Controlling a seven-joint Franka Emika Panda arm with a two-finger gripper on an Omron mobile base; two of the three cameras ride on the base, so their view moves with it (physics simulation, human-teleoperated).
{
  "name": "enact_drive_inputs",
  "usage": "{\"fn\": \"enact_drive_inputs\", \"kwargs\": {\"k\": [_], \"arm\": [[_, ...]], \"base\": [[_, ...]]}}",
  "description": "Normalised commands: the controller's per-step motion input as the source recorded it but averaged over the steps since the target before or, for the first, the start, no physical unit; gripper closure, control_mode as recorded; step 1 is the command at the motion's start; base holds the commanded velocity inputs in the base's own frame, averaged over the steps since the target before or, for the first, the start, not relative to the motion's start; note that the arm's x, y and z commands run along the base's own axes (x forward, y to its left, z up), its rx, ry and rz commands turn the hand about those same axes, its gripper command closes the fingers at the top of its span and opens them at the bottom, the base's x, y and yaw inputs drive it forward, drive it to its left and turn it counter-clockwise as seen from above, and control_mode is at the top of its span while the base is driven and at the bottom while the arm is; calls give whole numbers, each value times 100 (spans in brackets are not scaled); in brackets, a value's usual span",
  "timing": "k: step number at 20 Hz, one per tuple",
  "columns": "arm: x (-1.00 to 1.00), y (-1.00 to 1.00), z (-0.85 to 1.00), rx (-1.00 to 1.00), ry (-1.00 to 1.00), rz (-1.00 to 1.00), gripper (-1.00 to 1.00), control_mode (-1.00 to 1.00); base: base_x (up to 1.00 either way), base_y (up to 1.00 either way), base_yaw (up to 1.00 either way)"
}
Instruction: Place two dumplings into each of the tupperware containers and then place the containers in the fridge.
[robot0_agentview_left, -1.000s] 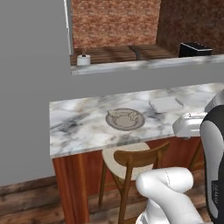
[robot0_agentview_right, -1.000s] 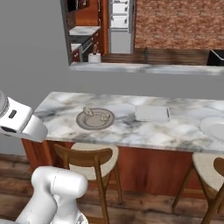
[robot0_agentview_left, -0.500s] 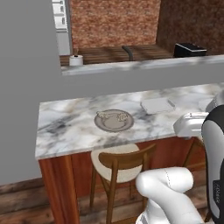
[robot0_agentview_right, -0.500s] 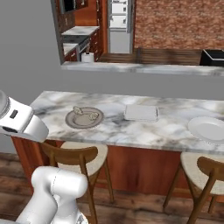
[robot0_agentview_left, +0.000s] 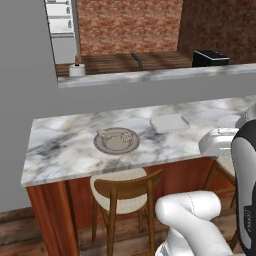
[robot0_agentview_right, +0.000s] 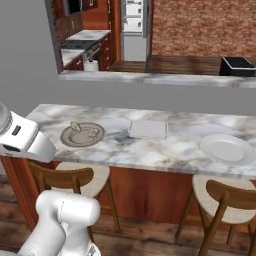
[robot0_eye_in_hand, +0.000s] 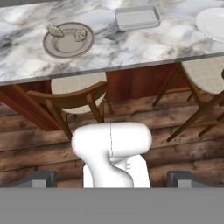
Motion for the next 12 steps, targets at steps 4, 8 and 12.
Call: {"fn": "enact_drive_inputs", "kwargs": {"k": [4, 8, 12], "arm": [[0, 0, 0, 0, 0, 0, -100, 100], [0, 0, 0, 0, 0, 0, -100, 100], [17, 0, 0, 0, 0, 0, -100, -100]], "base": [[58, -32, 0], [66, -19, 0], [40, -11, 0]]}}
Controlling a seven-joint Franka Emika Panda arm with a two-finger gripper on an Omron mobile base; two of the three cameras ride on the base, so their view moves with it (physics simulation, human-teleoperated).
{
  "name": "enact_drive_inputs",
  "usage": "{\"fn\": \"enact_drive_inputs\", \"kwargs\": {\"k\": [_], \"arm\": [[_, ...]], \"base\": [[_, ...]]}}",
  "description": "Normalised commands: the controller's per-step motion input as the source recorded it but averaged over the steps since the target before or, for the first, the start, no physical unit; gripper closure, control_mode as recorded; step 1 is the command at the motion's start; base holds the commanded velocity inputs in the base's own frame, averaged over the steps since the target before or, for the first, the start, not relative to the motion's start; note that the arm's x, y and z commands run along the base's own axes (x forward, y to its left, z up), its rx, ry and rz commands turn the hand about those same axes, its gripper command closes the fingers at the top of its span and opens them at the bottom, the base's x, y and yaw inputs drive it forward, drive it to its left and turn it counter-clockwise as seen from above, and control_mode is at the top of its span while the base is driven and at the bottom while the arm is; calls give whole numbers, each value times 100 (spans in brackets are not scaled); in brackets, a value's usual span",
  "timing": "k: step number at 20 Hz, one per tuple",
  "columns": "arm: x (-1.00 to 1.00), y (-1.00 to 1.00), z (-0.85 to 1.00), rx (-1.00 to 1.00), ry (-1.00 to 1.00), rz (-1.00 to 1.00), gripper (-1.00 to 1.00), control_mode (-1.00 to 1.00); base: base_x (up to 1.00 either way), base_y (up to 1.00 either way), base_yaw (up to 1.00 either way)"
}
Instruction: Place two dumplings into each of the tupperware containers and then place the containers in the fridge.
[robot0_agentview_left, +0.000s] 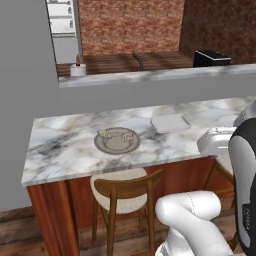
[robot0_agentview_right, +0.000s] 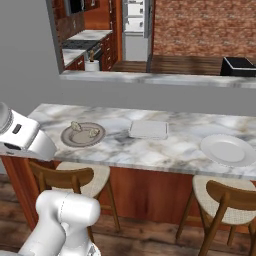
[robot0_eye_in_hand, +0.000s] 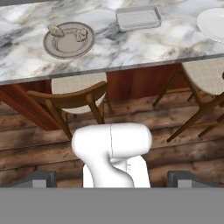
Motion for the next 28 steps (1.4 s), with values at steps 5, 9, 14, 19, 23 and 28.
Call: {"fn": "enact_drive_inputs", "kwargs": {"k": [5, 9, 14, 19, 23, 28], "arm": [[94, 1, 0, 0, 1, 0, -100, -100], [100, 12, -11, 0, 5, 0, -100, -100], [100, 29, -43, 0, 6, 1, -100, -100], [100, 37, -62, 0, 8, 0, -100, -100], [100, 12, -69, 1, 4, 0, -100, -100], [100, 0, -61, 3, 1, 0, -100, -100]], "base": [[0, 0, 0], [0, 0, 0], [0, 0, 0], [0, 0, 0], [0, 0, 0], [0, 0, 0]]}}
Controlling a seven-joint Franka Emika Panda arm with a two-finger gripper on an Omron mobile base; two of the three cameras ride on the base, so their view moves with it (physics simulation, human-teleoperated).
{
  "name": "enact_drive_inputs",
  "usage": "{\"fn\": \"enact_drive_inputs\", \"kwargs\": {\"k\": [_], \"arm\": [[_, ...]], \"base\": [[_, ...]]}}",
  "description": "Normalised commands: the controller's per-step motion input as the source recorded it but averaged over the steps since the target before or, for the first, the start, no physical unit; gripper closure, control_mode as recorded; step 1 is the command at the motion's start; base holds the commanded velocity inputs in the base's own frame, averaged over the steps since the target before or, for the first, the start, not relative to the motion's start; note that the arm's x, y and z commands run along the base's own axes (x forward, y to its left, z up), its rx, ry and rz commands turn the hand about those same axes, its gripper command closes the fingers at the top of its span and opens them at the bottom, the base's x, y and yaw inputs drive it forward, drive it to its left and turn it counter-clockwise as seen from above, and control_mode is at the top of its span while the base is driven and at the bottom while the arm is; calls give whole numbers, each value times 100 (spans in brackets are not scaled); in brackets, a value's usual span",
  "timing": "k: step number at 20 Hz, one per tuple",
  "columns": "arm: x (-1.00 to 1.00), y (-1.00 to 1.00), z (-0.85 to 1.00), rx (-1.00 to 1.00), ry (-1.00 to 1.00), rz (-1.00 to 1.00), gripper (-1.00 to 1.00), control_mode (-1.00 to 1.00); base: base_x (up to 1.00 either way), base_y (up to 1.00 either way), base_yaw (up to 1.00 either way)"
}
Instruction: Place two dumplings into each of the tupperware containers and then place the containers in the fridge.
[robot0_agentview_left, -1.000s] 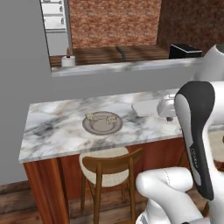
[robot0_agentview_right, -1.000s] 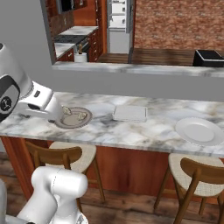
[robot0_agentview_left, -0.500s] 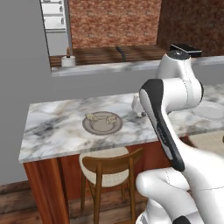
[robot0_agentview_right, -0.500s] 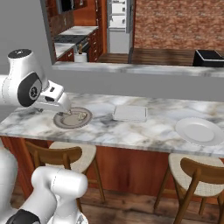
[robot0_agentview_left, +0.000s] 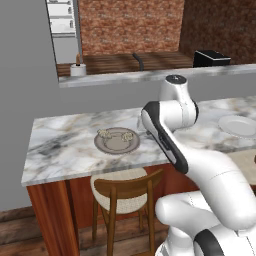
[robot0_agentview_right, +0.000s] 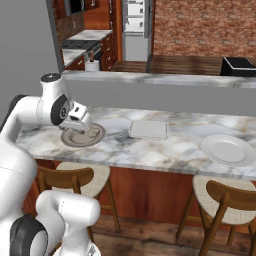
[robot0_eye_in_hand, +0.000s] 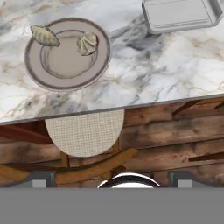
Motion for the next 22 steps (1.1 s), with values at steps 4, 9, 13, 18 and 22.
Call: {"fn": "enact_drive_inputs", "kwargs": {"k": [4, 9, 13, 18, 22], "arm": [[87, 0, -50, 5, 3, 0, -100, -100], [77, 3, -35, 0, 2, 0, -100, -100], [66, 19, -43, 0, 1, 0, -100, -100], [62, 25, -35, 0, 5, 0, -100, -100], [53, 16, -35, 0, 2, 0, -100, -100]], "base": [[0, 0, 0], [0, 0, 0], [0, 0, 0], [0, 0, 0], [0, 0, 0]]}}
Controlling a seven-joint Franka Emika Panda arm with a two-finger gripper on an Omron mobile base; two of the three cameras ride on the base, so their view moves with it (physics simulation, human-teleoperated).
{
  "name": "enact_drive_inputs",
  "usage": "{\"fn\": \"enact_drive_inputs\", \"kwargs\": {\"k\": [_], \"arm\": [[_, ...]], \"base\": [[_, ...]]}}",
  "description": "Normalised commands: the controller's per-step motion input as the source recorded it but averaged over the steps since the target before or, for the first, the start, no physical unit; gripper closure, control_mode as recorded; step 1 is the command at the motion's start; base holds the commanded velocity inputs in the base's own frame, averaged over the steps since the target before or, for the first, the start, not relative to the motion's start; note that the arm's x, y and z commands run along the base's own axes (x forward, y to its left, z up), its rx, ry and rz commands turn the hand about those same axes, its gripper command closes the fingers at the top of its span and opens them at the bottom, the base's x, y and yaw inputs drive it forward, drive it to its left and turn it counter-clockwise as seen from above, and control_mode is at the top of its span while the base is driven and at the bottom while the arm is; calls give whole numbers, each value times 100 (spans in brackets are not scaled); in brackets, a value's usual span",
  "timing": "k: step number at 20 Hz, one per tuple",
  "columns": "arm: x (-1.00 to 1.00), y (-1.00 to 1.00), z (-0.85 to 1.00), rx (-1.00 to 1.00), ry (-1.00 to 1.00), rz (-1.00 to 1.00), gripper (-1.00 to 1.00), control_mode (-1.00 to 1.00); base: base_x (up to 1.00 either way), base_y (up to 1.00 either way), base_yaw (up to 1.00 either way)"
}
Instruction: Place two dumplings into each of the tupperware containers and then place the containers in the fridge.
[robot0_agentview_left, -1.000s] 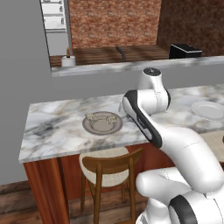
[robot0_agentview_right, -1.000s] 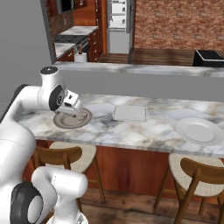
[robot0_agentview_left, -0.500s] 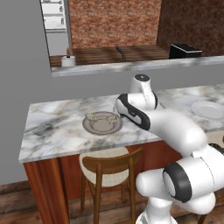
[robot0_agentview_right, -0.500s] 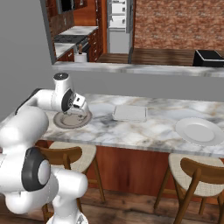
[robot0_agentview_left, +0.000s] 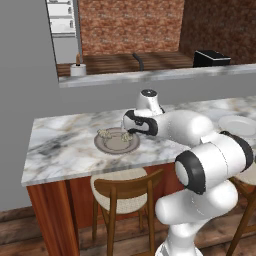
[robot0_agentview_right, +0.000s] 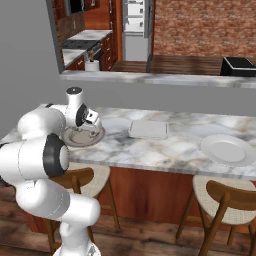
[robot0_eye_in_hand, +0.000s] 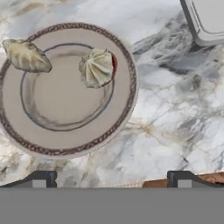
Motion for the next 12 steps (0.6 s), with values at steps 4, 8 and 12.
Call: {"fn": "enact_drive_inputs", "kwargs": {"k": [4, 8, 12], "arm": [[29, 0, -35, 0, 0, 0, -100, -100], [31, 0, -36, 0, 0, 0, -100, -100], [22, 0, -30, 0, 0, 0, -100, -100]], "base": [[0, 0, 0], [0, 0, 0], [0, 0, 0]]}}
